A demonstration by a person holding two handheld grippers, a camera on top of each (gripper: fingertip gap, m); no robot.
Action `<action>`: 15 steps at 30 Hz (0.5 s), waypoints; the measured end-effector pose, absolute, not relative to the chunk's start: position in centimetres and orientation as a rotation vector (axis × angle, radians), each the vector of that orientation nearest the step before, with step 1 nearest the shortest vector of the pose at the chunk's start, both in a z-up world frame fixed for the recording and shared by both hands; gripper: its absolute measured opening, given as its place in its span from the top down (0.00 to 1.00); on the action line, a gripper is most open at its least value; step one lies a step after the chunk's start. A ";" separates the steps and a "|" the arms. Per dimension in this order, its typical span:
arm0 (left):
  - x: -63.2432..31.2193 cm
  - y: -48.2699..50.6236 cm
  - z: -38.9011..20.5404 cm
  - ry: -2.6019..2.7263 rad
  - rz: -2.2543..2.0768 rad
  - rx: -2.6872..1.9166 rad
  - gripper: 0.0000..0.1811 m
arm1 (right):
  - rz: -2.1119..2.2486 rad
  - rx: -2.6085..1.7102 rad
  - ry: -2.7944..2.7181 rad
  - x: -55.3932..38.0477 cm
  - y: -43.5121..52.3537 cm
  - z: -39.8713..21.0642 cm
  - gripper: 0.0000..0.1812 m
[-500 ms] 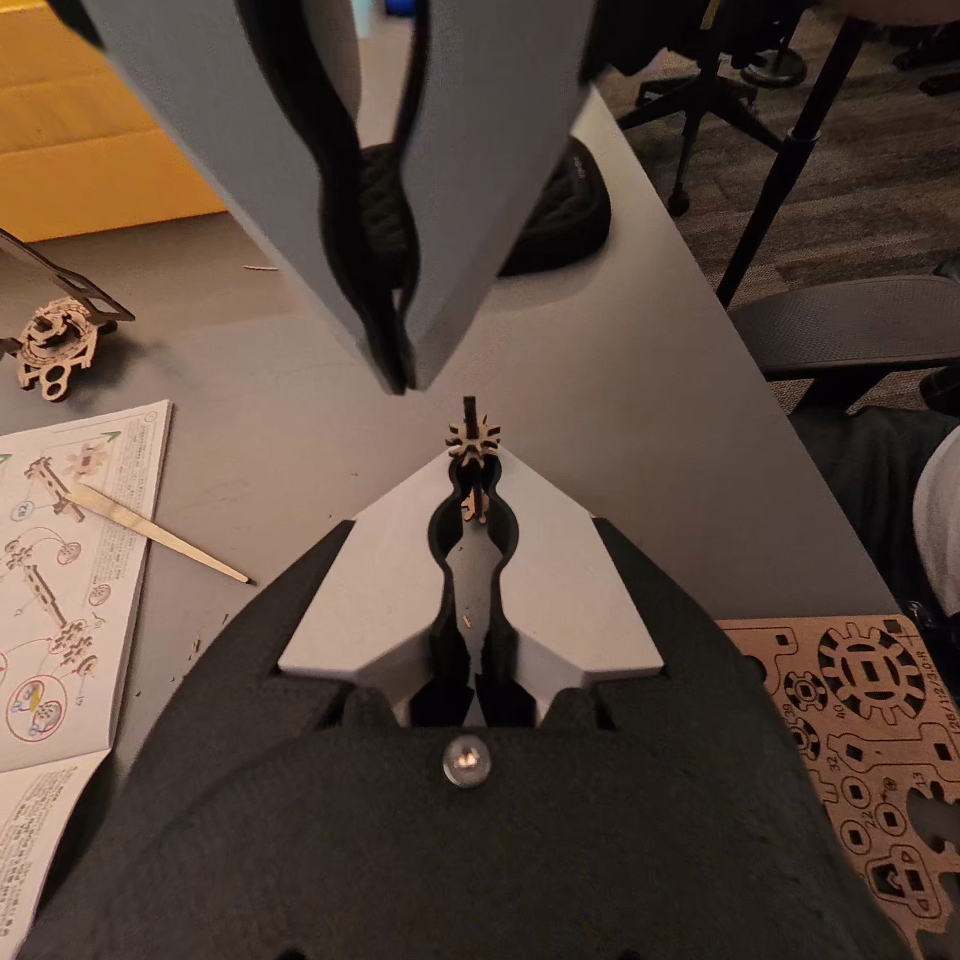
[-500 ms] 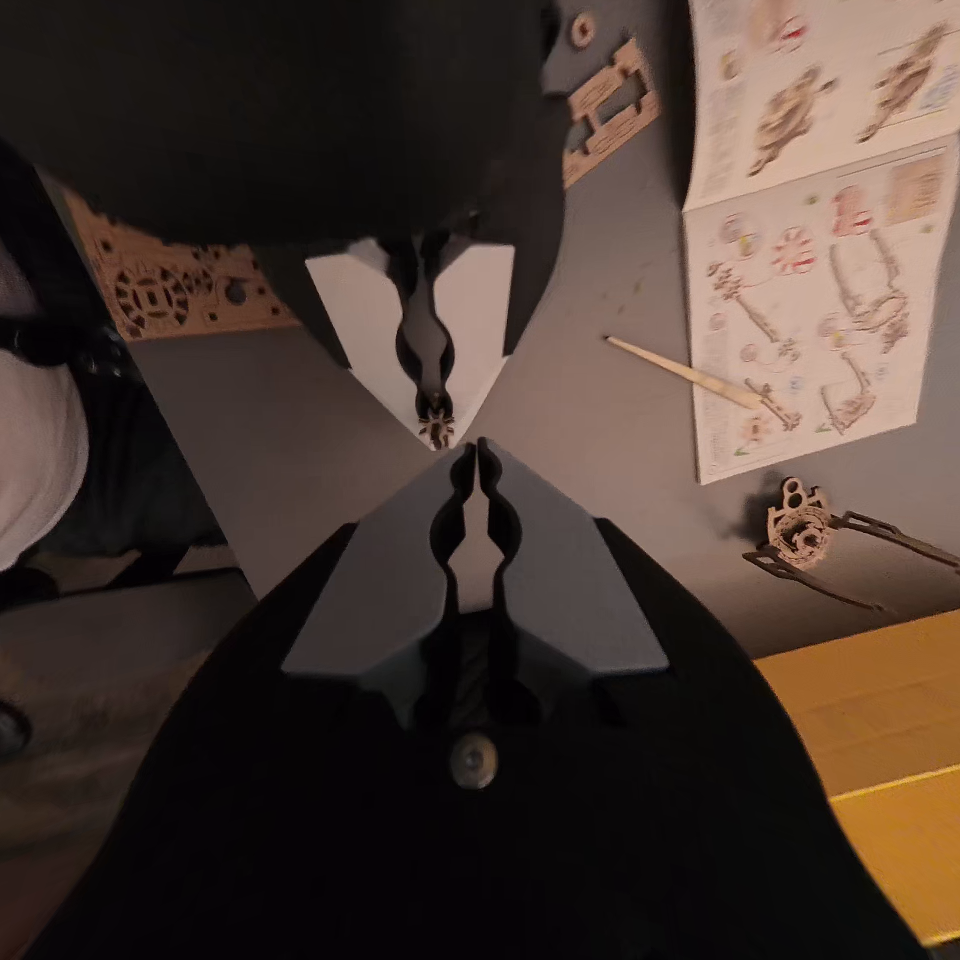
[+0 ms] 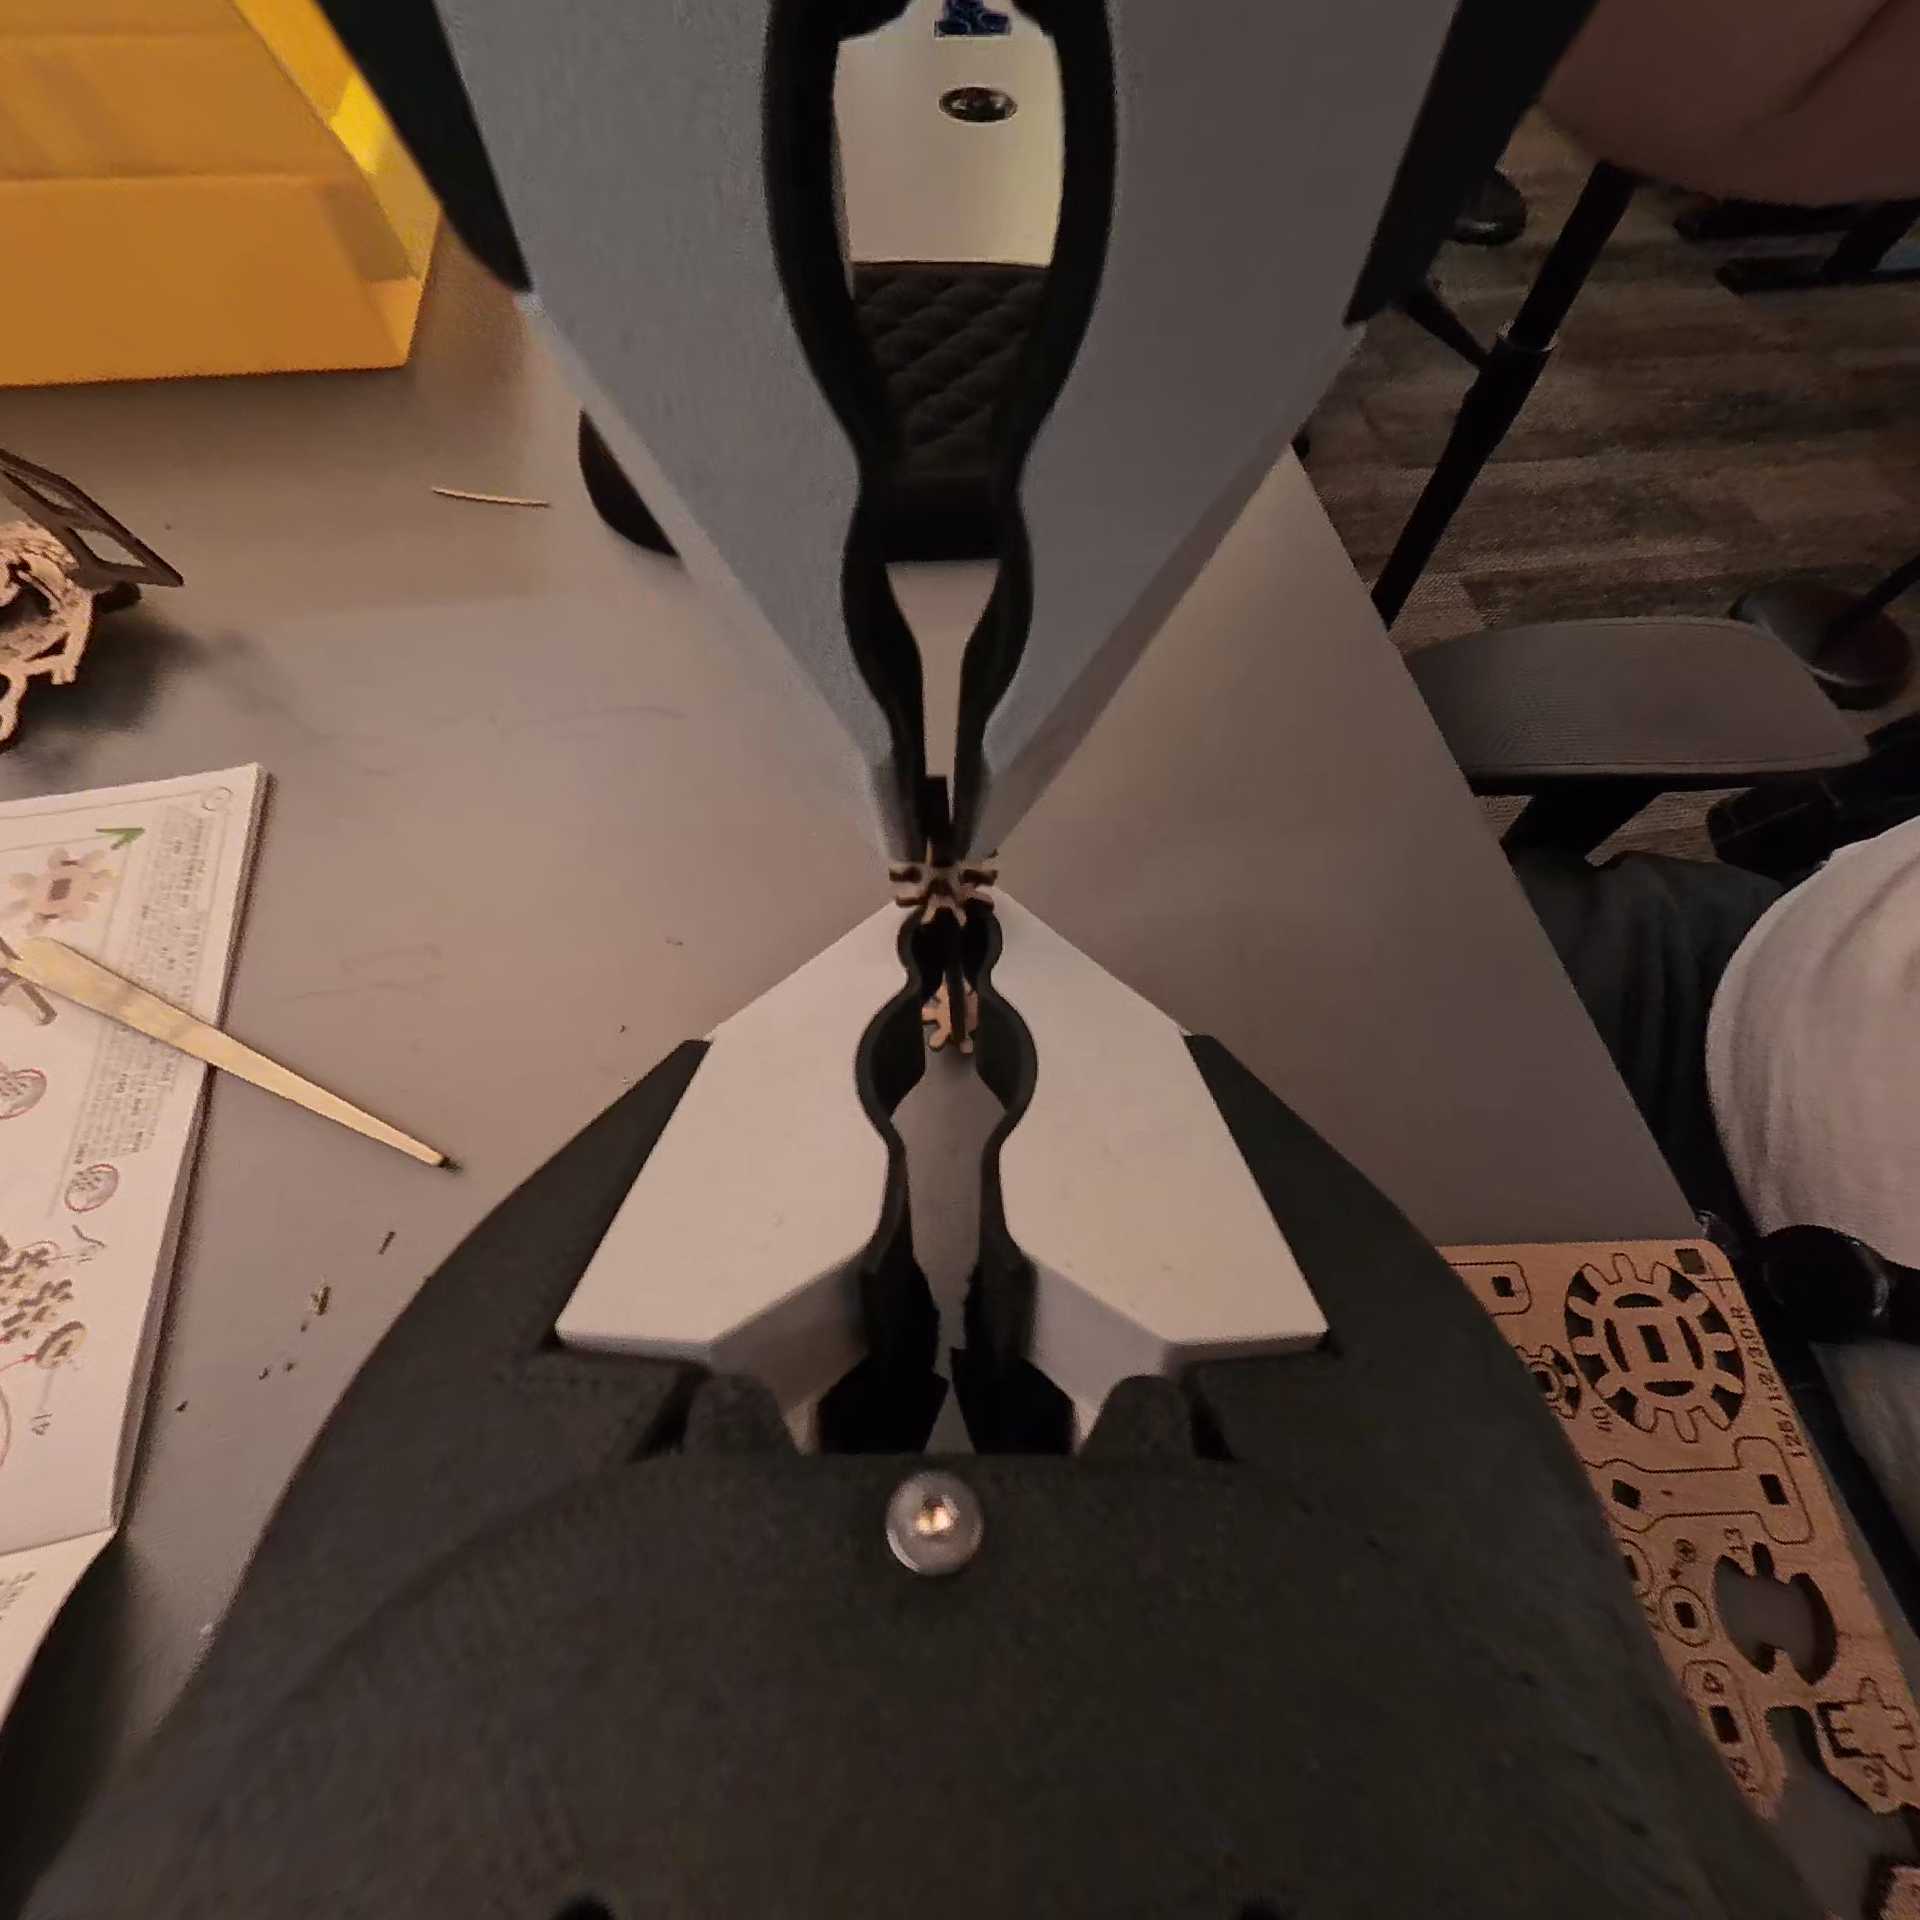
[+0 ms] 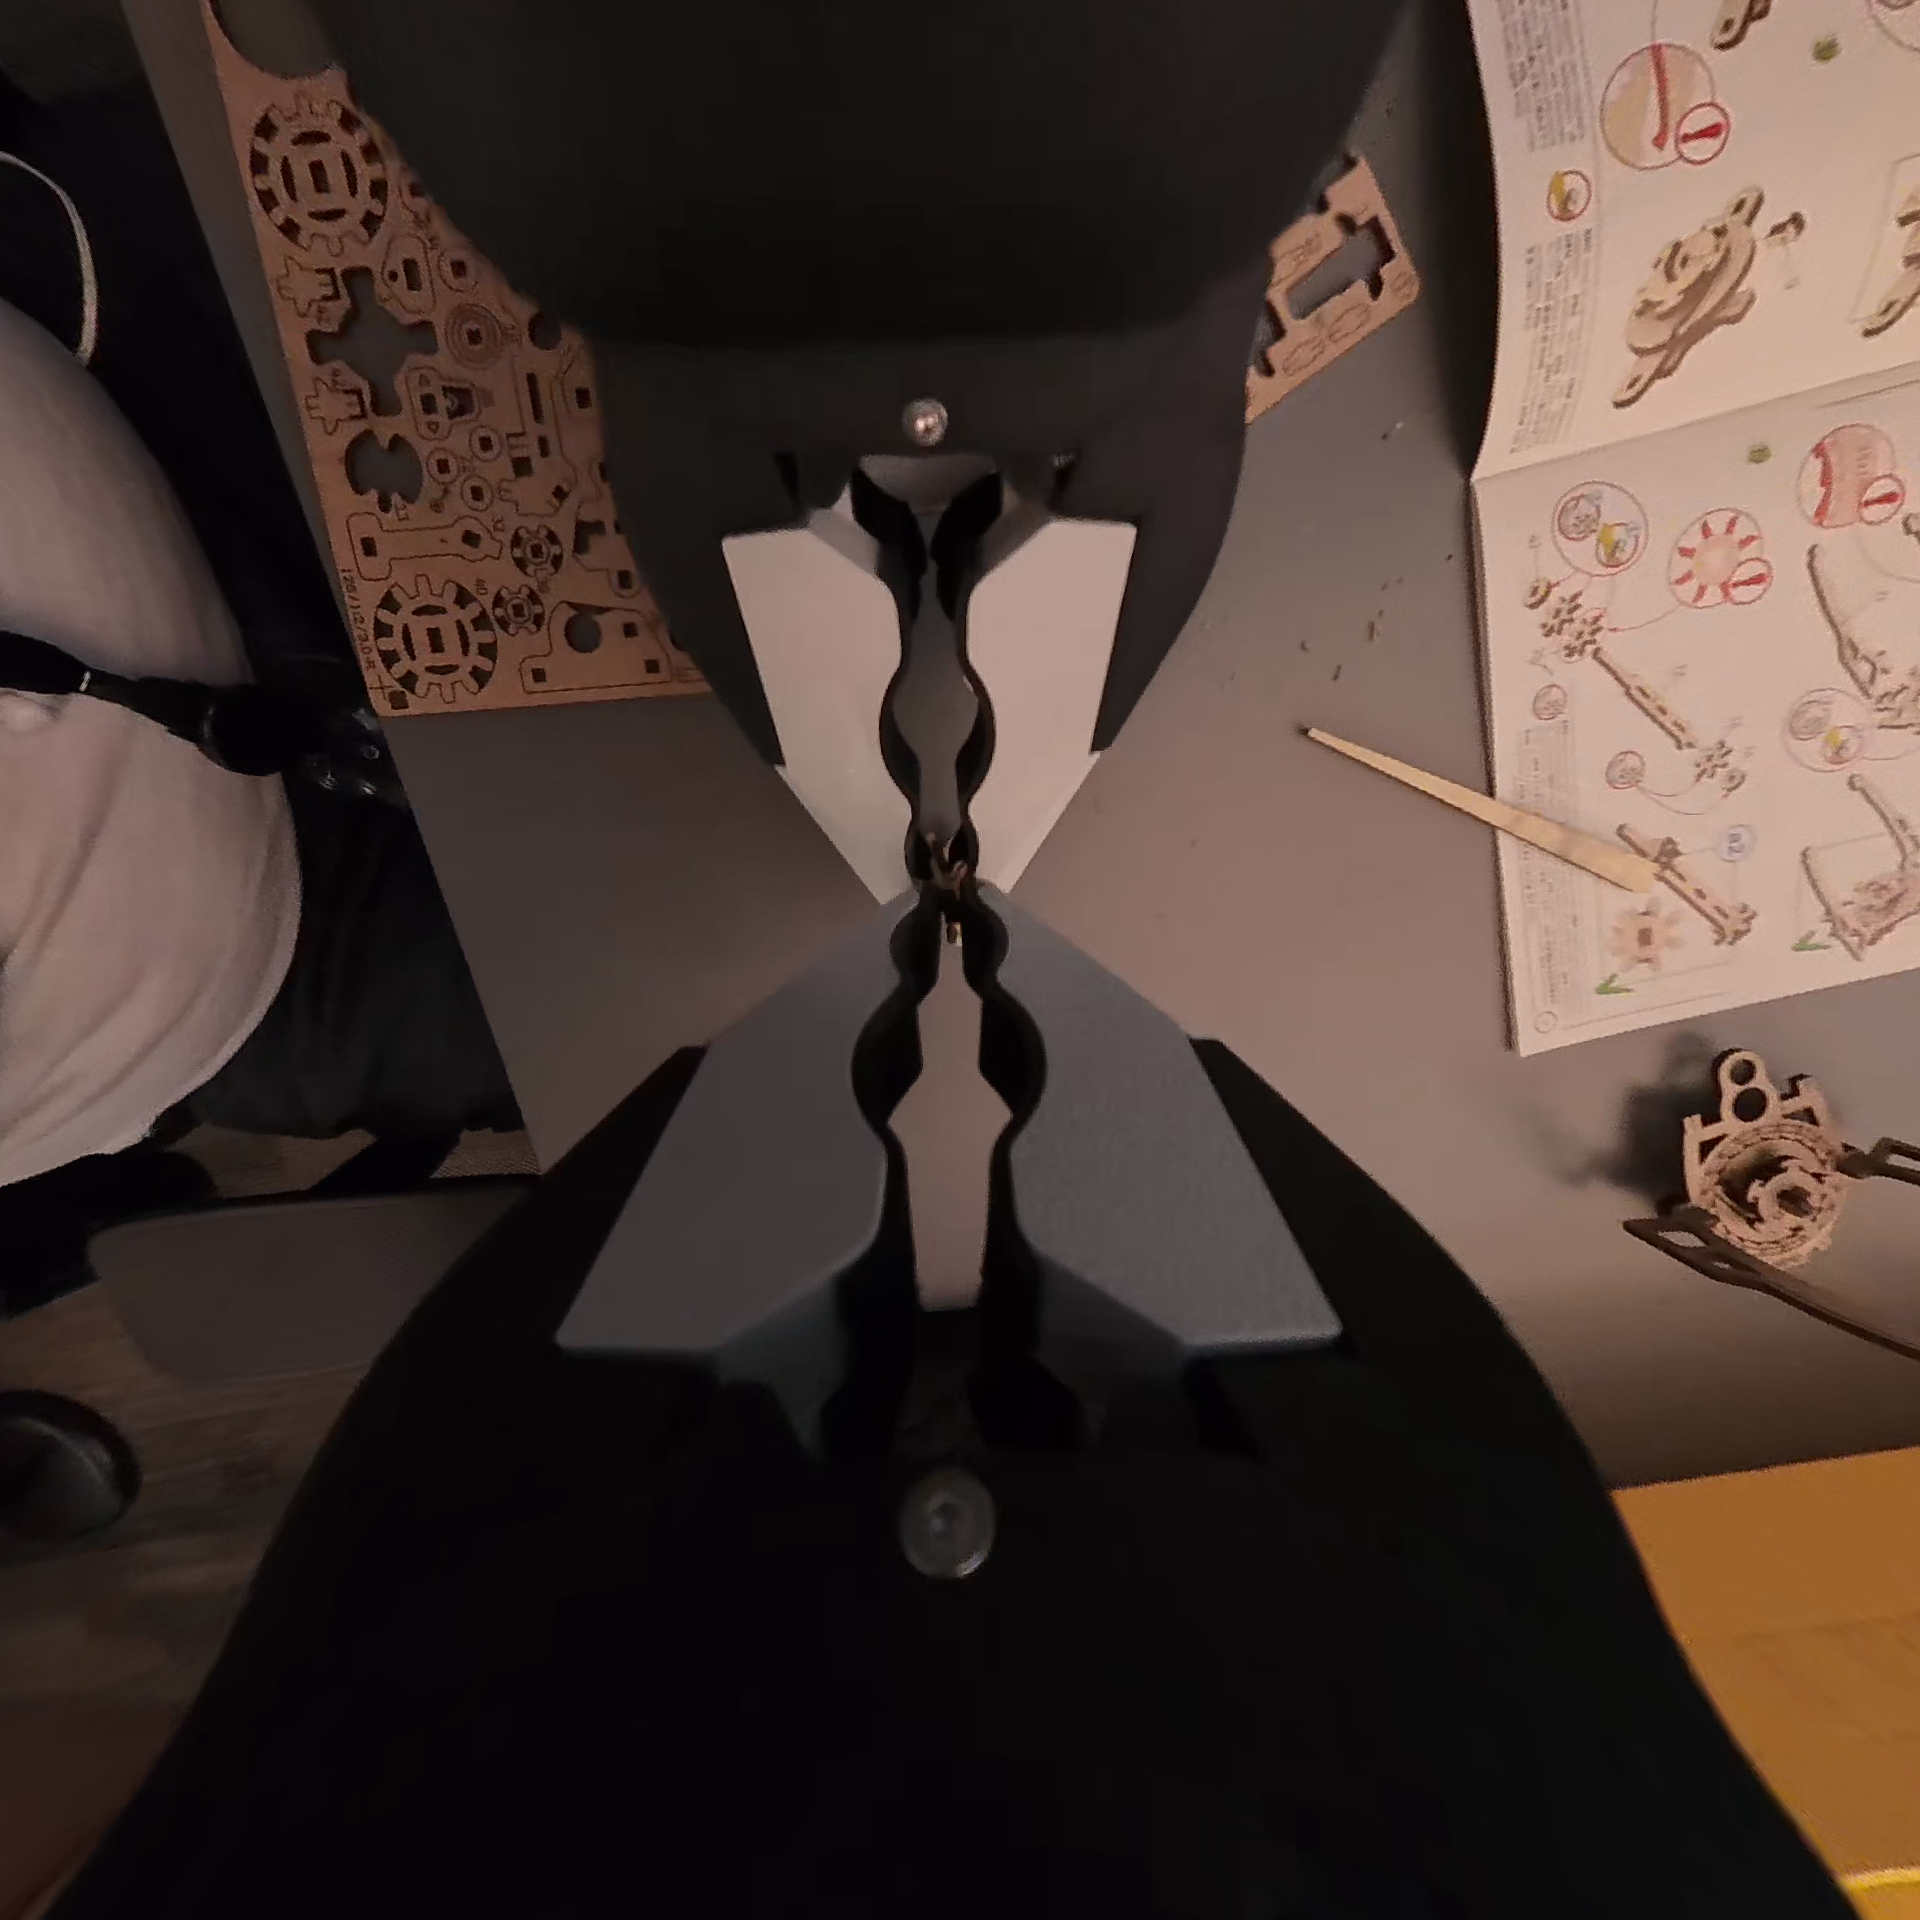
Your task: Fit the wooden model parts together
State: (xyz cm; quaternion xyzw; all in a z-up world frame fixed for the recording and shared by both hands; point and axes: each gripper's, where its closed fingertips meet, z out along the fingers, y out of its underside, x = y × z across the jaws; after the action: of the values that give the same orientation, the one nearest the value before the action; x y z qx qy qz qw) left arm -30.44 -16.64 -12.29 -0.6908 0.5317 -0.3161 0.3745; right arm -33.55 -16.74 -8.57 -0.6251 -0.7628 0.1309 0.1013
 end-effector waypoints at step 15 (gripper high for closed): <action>-30.2 -16.1 -12.4 1.354 -0.746 -1.764 1.00 | 0.417 -1.898 -2.243 -33.0 -16.2 -9.1 0.99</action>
State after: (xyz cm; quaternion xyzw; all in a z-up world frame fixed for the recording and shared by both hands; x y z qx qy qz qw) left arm -30.23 -16.06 -12.45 -0.6932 0.5321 -0.2934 0.3876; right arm -32.95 -16.19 -9.08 -0.6372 -0.7529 0.1398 0.0867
